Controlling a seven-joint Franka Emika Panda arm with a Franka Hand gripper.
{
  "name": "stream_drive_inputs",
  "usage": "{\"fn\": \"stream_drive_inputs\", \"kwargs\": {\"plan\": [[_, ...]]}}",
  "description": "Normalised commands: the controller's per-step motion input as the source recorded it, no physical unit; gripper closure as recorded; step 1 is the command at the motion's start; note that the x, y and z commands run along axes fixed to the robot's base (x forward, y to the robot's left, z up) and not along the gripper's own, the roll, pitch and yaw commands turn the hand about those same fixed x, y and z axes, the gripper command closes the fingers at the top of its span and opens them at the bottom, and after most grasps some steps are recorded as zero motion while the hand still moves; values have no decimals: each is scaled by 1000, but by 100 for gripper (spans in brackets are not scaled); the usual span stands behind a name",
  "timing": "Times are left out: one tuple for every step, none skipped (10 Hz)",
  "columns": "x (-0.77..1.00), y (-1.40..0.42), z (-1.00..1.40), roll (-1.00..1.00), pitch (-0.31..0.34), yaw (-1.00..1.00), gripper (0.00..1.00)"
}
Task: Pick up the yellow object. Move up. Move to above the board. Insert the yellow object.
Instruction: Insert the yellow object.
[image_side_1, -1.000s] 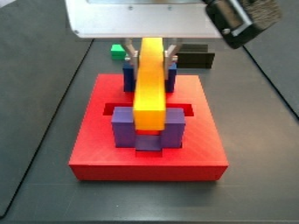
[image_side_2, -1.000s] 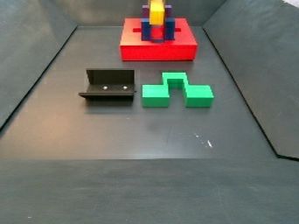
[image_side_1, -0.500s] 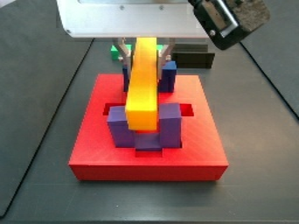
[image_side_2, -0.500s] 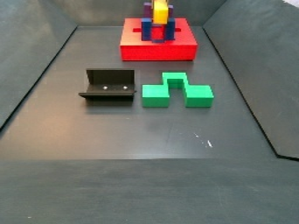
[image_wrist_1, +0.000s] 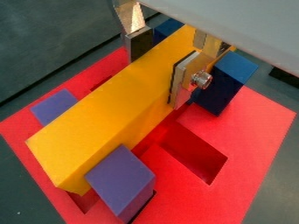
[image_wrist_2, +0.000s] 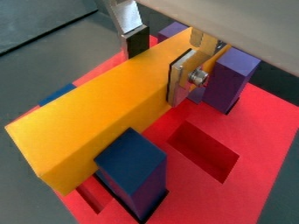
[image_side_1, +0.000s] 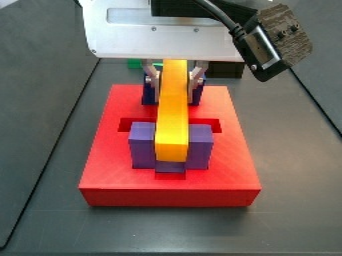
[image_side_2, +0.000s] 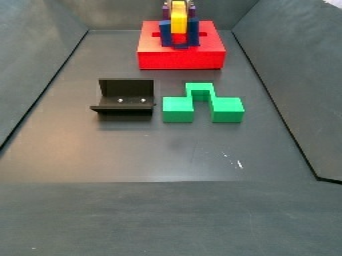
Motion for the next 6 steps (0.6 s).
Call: {"fn": "stream_drive_inputs", "kwargs": {"plan": [[146, 0, -251, -104, 0, 0, 100], [46, 0, -389, -134, 0, 0, 100], [0, 0, -429, -167, 0, 0, 100], [46, -74, -251, -229, 0, 43, 100], [0, 0, -226, -279, -27, 0, 100], [0, 0, -203, -236, -16, 0, 100]]}}
